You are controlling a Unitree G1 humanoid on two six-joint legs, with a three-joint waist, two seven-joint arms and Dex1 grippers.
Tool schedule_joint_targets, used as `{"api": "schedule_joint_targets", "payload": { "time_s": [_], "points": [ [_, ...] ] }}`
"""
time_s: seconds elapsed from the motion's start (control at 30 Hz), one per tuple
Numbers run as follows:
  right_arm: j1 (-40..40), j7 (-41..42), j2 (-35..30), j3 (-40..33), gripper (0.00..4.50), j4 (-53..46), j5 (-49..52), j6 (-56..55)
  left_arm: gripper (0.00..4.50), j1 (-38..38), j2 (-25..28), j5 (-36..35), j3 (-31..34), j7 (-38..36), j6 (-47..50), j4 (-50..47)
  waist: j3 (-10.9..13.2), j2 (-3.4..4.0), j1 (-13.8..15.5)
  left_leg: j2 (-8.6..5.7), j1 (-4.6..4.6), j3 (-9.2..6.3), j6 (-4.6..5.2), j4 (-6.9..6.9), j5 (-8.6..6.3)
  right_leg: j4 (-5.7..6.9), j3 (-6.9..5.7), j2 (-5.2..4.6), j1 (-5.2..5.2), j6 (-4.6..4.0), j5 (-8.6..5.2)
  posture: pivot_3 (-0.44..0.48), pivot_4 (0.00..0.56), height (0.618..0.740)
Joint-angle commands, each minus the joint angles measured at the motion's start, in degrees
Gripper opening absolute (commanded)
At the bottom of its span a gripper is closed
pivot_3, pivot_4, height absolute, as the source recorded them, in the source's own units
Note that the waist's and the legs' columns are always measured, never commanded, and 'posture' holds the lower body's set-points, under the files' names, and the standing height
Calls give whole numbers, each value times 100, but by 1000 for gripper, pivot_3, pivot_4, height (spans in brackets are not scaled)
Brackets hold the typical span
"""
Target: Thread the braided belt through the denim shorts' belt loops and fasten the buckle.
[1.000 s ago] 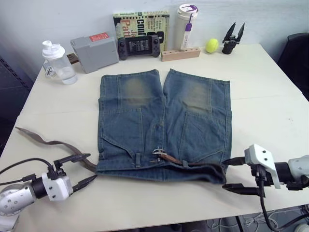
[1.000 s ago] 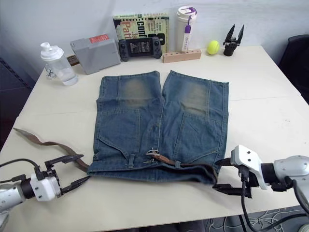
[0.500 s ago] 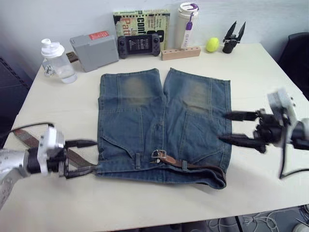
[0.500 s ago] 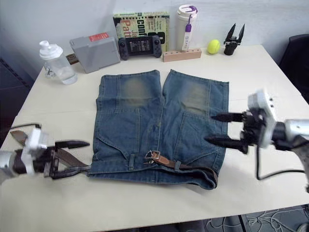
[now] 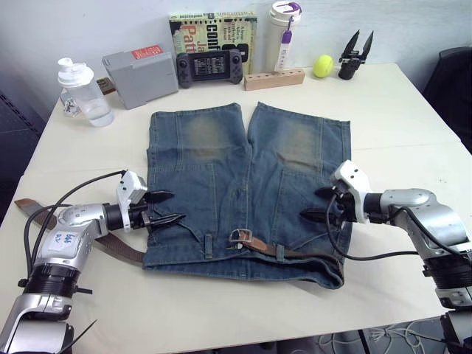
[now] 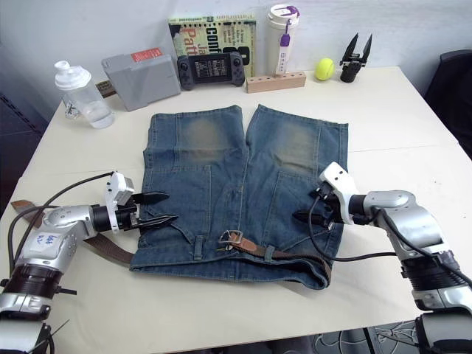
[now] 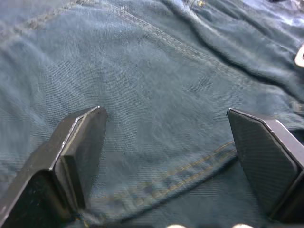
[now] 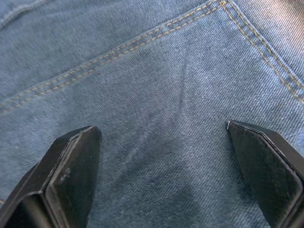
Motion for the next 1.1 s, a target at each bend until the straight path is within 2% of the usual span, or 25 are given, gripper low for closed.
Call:
{"api": "schedule_joint_targets", "payload": {
  "time_s": [0.03,0.07,0.17,0.27,0.3,0.5,0.63,0.8,0.93,1.1],
  "points": [
    [25,24,12,358,3202,193,-439,-55,3923,68,-28,585,-347,-228,-65,351,-17,-8,-1,0,1,2,0,0,0,1,2,0,0,0,0,0,150,722],
    [17,-13,37,429,2848,224,-558,-112,3755,107,-27,728,-426,-279,-206,373,-30,-23,-2,0,5,3,0,0,0,2,4,-1,1,0,0,0,150,722],
    [9,-125,114,594,1339,353,-917,-337,2387,212,-20,1133,-569,-318,-609,397,-91,-34,-3,3,11,3,0,-2,-1,2,5,0,3,-1,-1,0,150,722],
    [-15,-230,214,618,202,470,-1111,-492,1282,267,-19,1487,-628,-259,-957,454,-131,-37,-11,5,56,3,-1,-16,-2,-16,5,0,57,-1,-1,0,150,722],
    [-51,-335,294,611,0,539,-1190,-577,931,272,-34,1645,-650,-168,-1105,506,-152,-42,-16,5,59,3,-1,-21,-2,-18,7,-1,65,-1,-1,0,150,722],
    [-257,-793,687,617,0,1023,-1651,-1060,931,46,-259,2194,-631,436,-1502,1018,-246,-29,-18,8,79,2,-3,-25,-3,-16,23,0,87,-2,-1,0,150,722],
    [-650,-1145,1010,619,0,1703,-1968,-1371,931,-438,-413,2654,-696,955,-1871,1773,-257,-15,10,10,163,-18,-4,-34,-4,-20,22,-4,168,-4,-3,0,150,722],
    [-1174,-1509,1388,535,0,2521,-2184,-1567,931,-1209,-569,3255,-907,1748,-2419,2908,-267,1,0,12,171,-33,0,-33,-2,3,35,-20,157,-4,-3,0,150,722],
    [-1443,-1704,1502,542,0,3037,-2376,-1810,931,-1545,-685,3348,-941,1841,-2686,3407,-267,7,-2,8,170,-32,2,-33,-1,4,33,-21,151,-4,-3,0,150,722],
    [-1578,-1708,1592,456,0,3203,-2379,-1857,931,-1477,-714,3379,-924,1765,-2947,3498,-266,9,-2,13,171,-38,7,-33,2,7,29,-33,149,-4,-3,0,150,722]
  ]
}}
